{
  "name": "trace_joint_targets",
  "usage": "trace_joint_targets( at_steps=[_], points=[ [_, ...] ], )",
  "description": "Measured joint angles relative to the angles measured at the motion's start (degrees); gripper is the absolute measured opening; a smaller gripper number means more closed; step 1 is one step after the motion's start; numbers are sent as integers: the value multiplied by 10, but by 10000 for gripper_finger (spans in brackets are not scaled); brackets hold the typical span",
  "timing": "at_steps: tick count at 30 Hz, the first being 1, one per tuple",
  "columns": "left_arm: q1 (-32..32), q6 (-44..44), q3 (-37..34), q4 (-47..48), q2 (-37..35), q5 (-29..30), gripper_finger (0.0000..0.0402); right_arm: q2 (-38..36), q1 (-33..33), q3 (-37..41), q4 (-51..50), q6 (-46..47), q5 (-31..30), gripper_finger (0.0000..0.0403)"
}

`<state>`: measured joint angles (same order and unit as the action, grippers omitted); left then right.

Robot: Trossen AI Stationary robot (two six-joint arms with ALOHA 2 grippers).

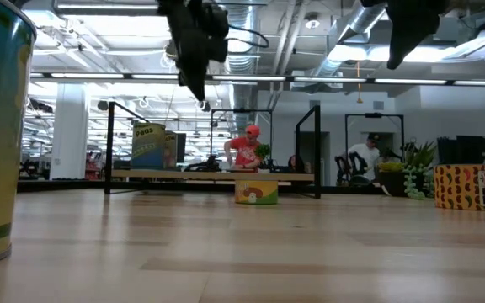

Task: Pick and place cans onto a shelf
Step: Put the canned carrots on the shelf

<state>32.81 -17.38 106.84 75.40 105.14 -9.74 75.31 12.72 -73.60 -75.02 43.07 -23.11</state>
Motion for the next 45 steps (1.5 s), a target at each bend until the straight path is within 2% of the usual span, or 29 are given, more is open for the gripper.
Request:
trace_joint_targets(
  at_steps=[2, 5, 11, 13, 17, 21, 25, 29, 33, 37, 39, 45],
  points=[
    [-24, 16, 12, 68, 0, -36, 9, 0, 0, 0, -15, 0, 0, 25],
    [-66, 28, 14, 150, 0, -61, 9, 0, 0, 0, -42, 0, -1, 25],
    [-177, 132, -2, 144, -9, -128, 9, 0, 0, 0, -85, -2, -1, 30],
    [-223, 183, -2, 147, -10, -127, 9, 0, 0, 0, -96, -6, 0, 31],
    [-318, 285, -3, 146, -9, -106, 9, 0, 0, 0, -102, -37, 6, 31],
    [-417, 421, -3, 146, -9, -14, 9, 0, 8, 0, -105, -54, 25, 31],
    [-509, 552, -3, 129, -13, 52, 16, -1, 29, 0, -104, -36, 28, 31],
    [-588, 640, -3, 90, -10, 89, 44, -1, 48, 0, -93, -1, 28, 32],
    [-656, 714, -3, 65, 3, 127, 88, -1, 62, 0, -67, 31, 36, 33],
    [-702, 762, -3, 45, 31, 167, 134, -1, 78, 0, -45, 49, 39, 32],
    [-711, 777, -3, 49, 51, 165, 151, -1, 84, 0, -35, 52, 40, 30],
    [-714, 794, -3, 58, 118, 168, 166, -1, 100, 0, -3, 56, 41, 27]
  ],
)
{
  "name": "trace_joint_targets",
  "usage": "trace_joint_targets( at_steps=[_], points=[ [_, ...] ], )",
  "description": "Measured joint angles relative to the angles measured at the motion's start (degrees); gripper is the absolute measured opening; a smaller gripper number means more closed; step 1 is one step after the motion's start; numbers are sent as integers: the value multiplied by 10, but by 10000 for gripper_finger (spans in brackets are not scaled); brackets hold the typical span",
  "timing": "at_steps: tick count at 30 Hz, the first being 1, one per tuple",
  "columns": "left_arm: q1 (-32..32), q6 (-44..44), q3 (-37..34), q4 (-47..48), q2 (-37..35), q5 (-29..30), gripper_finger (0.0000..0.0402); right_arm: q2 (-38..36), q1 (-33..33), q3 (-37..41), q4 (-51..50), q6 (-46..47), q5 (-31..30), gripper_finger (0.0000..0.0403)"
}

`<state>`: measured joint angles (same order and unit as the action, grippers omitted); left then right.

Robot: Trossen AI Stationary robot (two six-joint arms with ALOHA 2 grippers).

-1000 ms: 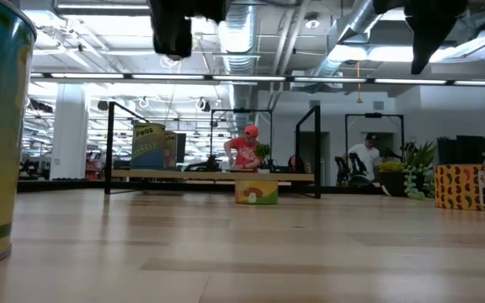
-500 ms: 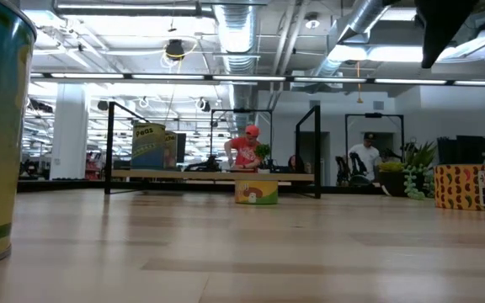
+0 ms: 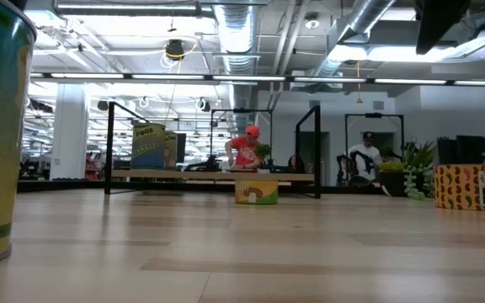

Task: Pick and place cans onto a shelf
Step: Put the canned carrots on the shelf

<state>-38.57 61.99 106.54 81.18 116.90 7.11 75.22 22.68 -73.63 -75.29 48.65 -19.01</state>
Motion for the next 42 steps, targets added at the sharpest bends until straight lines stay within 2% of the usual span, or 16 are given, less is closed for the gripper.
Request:
trace_joint_targets(
  at_steps=[9, 25, 28, 33, 36, 42],
  points=[
    [7, -17, 0, -28, 14, -3, 163, 0, 23, 0, 9, 9, 14, 27],
    [34, -120, 3, -31, 37, -41, 159, 0, 40, 0, 14, 10, 14, 25],
    [41, -135, 3, -35, 38, -45, 130, 0, 40, 0, 16, 10, 14, 25],
    [55, -181, 2, -32, 38, -47, 19, 0, 40, 0, 16, 24, 13, 27],
    [71, -198, 0, -35, 43, -41, 4, 0, 40, 0, 16, 24, 13, 25],
    [105, -244, 22, -10, 40, -41, 0, 0, 39, 0, 15, 24, 13, 26]
  ],
)
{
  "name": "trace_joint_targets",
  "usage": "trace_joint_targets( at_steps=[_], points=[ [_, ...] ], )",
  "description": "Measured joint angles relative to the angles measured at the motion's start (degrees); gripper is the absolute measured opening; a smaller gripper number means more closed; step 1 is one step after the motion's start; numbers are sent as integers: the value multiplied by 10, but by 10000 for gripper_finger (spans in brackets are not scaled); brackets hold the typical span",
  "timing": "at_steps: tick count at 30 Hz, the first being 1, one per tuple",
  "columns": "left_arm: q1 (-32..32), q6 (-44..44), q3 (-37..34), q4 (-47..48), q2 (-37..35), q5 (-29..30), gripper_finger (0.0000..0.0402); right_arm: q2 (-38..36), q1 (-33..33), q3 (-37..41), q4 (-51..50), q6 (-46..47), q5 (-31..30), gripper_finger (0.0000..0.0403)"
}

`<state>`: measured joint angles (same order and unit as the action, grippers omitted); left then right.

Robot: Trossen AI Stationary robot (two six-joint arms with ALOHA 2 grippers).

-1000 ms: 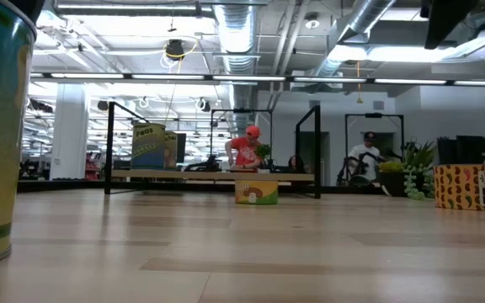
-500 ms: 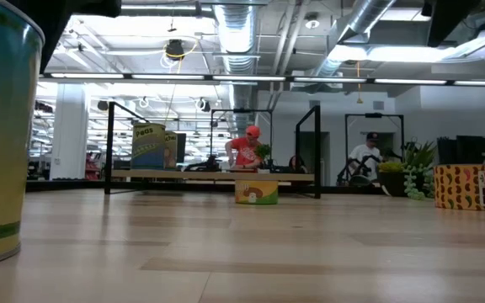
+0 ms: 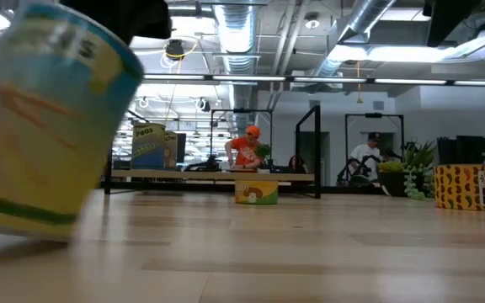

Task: Pick and place cans onto a shelf
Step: Put the canned carrots on the shelf

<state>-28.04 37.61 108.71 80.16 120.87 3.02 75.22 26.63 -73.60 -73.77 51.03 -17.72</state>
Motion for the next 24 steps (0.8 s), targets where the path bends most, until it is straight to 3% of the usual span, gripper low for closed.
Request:
trace_joint_targets(
  at_steps=[9, 19, 24],
  points=[
    [30, -55, 50, 52, -8, 4, 0, 0, 0, 0, -5, -3, -2, 25],
    [69, -117, 52, 59, -9, 3, 0, 0, 3, 0, -6, 0, -2, 29],
    [69, -132, 52, 49, -10, -27, 0, 0, 3, 0, -6, 0, -3, 25]
  ],
)
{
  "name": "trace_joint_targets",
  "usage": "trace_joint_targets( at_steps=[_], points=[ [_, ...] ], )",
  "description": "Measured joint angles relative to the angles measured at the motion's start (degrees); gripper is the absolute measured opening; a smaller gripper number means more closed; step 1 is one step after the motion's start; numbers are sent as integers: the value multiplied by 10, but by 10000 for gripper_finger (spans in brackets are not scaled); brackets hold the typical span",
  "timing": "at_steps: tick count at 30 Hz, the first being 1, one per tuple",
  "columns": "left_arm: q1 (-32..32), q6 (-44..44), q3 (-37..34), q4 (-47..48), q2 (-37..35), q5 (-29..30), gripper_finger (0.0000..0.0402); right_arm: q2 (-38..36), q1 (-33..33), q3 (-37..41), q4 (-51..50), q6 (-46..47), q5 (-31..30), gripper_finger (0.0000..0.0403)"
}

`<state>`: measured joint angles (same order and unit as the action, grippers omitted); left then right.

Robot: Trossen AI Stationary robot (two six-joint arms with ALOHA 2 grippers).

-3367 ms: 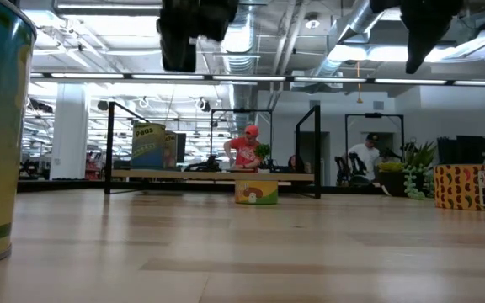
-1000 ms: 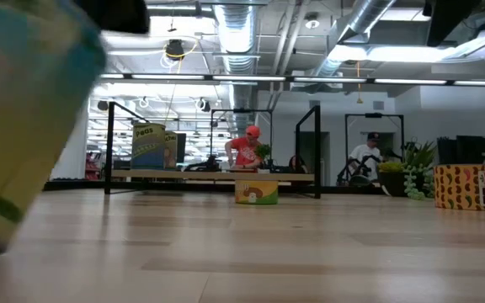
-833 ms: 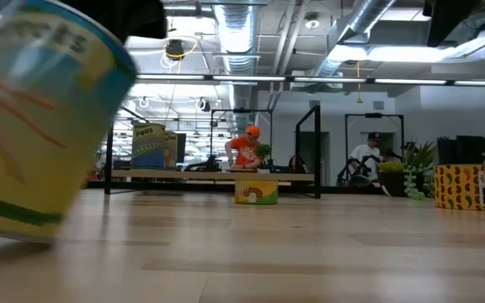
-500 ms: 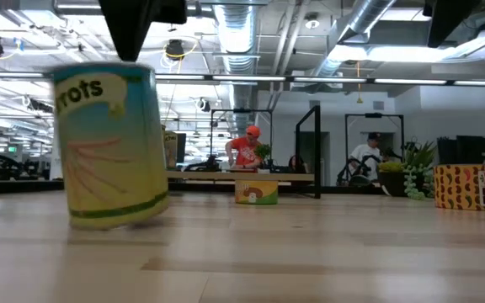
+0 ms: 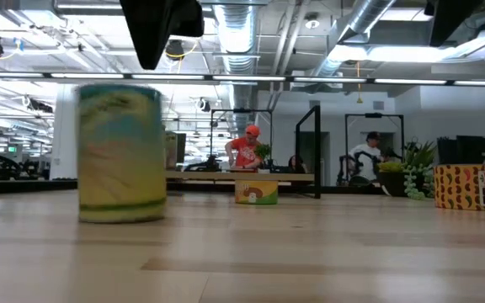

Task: Pick and place cans onto a shelf
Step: Put the canned carrots on the shelf

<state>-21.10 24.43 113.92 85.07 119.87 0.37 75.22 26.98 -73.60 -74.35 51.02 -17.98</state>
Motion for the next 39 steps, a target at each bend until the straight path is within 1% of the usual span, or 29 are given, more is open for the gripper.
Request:
trace_joint_targets(
  at_steps=[3, 6, 10, 16, 21, 25, 30, 32, 36, 39],
  points=[
    [-1, 0, -16, -13, 2, -17, 0, 0, 0, 0, 0, 0, 0, 24],
    [-1, 2, -34, -25, 2, -20, 0, 0, 0, 0, 0, 0, 0, 25],
    [-1, 2, -38, -25, 2, -17, 0, 0, 0, 0, 0, 1, 0, 28],
    [-4, 2, -38, -33, 2, -40, 0, 0, 0, 0, 0, 1, 0, 24],
    [-4, 2, -39, -40, 2, -40, 0, 0, 0, 0, 0, 1, 0, 25],
    [-4, 9, -39, -40, 2, -13, 0, 0, 0, 0, 1, 1, 0, 28],
    [-2, 17, -39, -23, 2, -12, 0, 0, 0, 0, 3, 1, 0, 26],
    [-2, 34, -39, -24, 2, -12, 0, 0, 0, 0, 3, 1, 0, 24],
    [-2, 59, -39, -23, -1, -42, 4, 0, 0, 0, 3, 1, 0, 24],
    [-2, 64, -38, -29, -8, -52, 16, 0, 0, 0, 3, 1, 0, 27]
  ],
)
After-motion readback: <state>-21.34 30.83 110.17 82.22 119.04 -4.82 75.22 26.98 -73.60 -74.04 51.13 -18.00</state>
